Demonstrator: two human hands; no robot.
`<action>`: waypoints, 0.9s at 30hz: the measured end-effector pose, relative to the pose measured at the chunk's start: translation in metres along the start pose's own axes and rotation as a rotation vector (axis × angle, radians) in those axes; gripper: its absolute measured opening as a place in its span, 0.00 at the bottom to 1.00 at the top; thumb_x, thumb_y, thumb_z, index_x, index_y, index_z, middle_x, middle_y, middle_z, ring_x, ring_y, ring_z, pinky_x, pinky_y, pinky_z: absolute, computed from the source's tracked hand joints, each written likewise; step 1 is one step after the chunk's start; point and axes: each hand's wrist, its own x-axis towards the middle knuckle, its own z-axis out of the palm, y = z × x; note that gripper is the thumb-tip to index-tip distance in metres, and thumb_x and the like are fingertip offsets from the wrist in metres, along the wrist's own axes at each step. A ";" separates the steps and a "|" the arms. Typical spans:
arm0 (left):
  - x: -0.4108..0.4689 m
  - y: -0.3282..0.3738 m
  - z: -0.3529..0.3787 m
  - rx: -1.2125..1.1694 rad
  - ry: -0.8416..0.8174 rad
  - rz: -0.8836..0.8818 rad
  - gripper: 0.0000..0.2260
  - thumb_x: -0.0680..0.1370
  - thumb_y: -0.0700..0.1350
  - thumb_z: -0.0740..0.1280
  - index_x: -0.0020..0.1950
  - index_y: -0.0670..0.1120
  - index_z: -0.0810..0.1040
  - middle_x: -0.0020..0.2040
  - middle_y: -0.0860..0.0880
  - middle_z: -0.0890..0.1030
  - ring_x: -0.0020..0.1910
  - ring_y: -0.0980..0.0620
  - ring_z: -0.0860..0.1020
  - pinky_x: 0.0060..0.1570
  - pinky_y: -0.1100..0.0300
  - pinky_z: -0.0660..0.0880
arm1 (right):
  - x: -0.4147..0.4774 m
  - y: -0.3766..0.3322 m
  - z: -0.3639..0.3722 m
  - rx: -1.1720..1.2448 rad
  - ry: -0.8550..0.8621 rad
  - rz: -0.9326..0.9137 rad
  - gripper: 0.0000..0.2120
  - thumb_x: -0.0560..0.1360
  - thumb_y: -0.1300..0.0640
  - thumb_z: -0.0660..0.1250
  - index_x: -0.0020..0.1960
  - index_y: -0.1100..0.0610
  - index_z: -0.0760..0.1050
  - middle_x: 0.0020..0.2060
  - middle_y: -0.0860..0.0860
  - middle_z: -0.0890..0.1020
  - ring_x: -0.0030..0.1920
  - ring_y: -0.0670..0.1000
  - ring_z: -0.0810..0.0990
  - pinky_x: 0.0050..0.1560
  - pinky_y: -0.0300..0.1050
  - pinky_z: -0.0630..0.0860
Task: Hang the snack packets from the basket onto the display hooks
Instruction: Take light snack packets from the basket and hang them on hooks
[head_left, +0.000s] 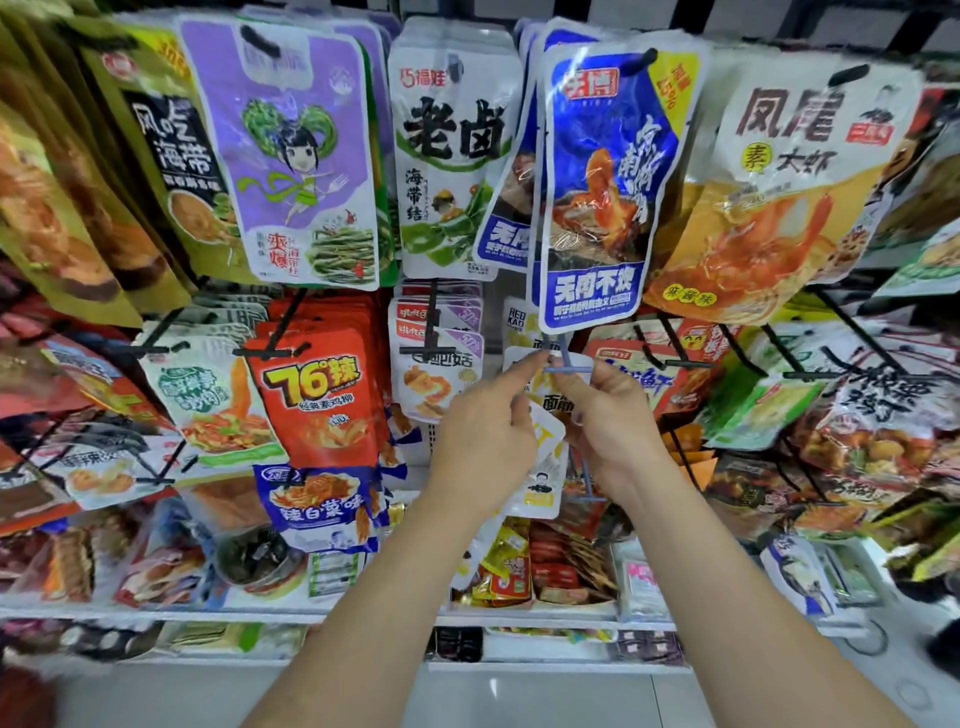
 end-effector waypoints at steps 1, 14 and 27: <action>0.002 -0.001 0.000 0.044 -0.009 0.008 0.22 0.82 0.40 0.57 0.72 0.62 0.66 0.38 0.50 0.75 0.28 0.52 0.68 0.31 0.54 0.71 | 0.001 -0.001 0.000 0.001 -0.017 0.018 0.11 0.80 0.62 0.62 0.44 0.53 0.81 0.32 0.47 0.83 0.35 0.52 0.78 0.43 0.52 0.73; 0.019 0.007 -0.002 0.080 -0.055 -0.016 0.23 0.82 0.41 0.58 0.75 0.57 0.63 0.62 0.43 0.79 0.43 0.38 0.79 0.42 0.48 0.79 | -0.012 0.001 -0.011 -0.283 0.240 -0.078 0.02 0.79 0.59 0.65 0.50 0.55 0.76 0.44 0.54 0.81 0.48 0.56 0.81 0.50 0.57 0.81; 0.014 -0.009 -0.013 0.007 0.035 -0.114 0.16 0.81 0.37 0.59 0.65 0.49 0.77 0.63 0.47 0.78 0.59 0.48 0.77 0.54 0.55 0.76 | 0.026 0.001 0.001 0.008 -0.052 0.119 0.21 0.81 0.62 0.61 0.70 0.46 0.70 0.57 0.44 0.82 0.55 0.49 0.82 0.47 0.46 0.75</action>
